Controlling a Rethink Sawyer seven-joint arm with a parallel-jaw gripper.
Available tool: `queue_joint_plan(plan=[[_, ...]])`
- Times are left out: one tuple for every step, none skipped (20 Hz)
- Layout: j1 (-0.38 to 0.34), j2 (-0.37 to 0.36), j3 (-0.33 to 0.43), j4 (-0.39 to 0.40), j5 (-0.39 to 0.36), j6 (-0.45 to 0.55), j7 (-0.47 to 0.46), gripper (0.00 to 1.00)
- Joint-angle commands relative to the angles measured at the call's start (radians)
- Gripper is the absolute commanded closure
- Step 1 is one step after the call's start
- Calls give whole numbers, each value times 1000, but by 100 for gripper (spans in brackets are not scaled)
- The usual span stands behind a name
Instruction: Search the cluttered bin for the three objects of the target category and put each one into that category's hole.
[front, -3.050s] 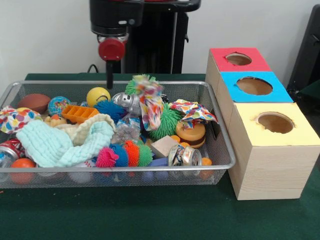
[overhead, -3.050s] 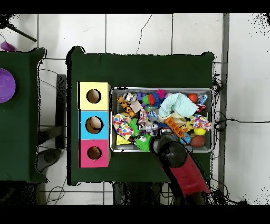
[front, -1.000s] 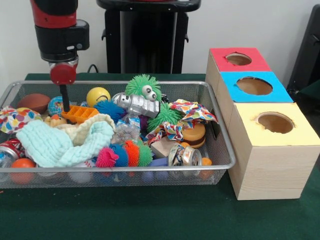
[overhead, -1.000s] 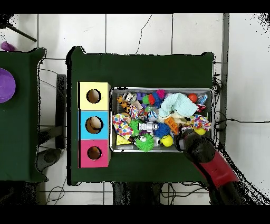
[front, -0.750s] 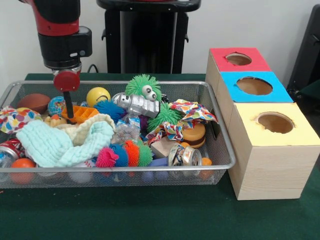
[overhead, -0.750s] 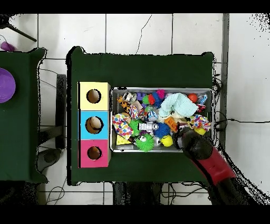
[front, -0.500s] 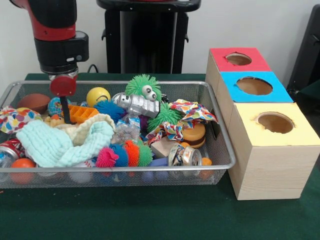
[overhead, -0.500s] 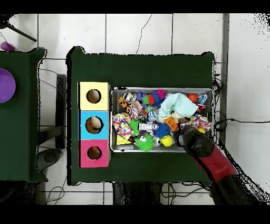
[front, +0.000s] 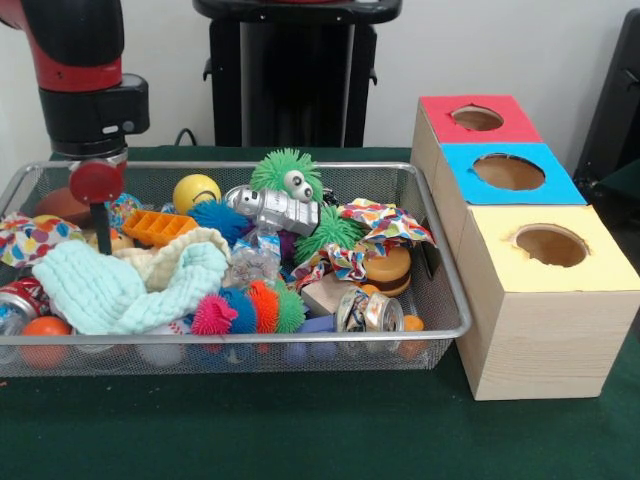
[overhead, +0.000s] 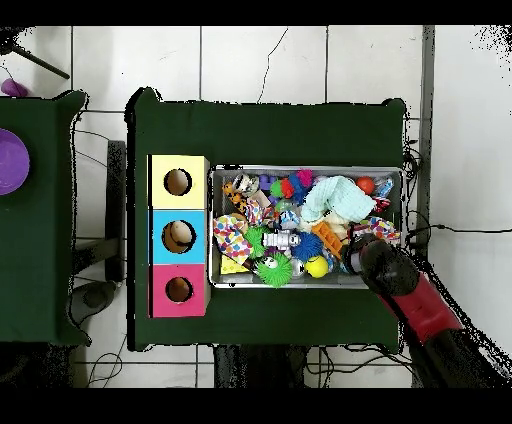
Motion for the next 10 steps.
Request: queue_joint_plan(plan=[[-19, 48, 101, -93, -58, -5, 7, 0], [-17, 52, 102, -93, -61, -11, 13, 0], [-19, 57, 104, -94, -65, -19, 17, 0], [-20, 63, 106, -95, -69, -26, 20, 0], [-23, 70, 109, -96, -74, -32, 22, 0], [-23, 78, 111, -97, -77, -40, 27, 0], [-25, 90, 113, -102, -80, -47, 30, 0], [-23, 99, 115, -104, -82, -54, 35, 0], [-25, 110, 118, -107, -83, -60, 40, 0], [-21, 114, 117, -104, -83, -67, 50, 0]])
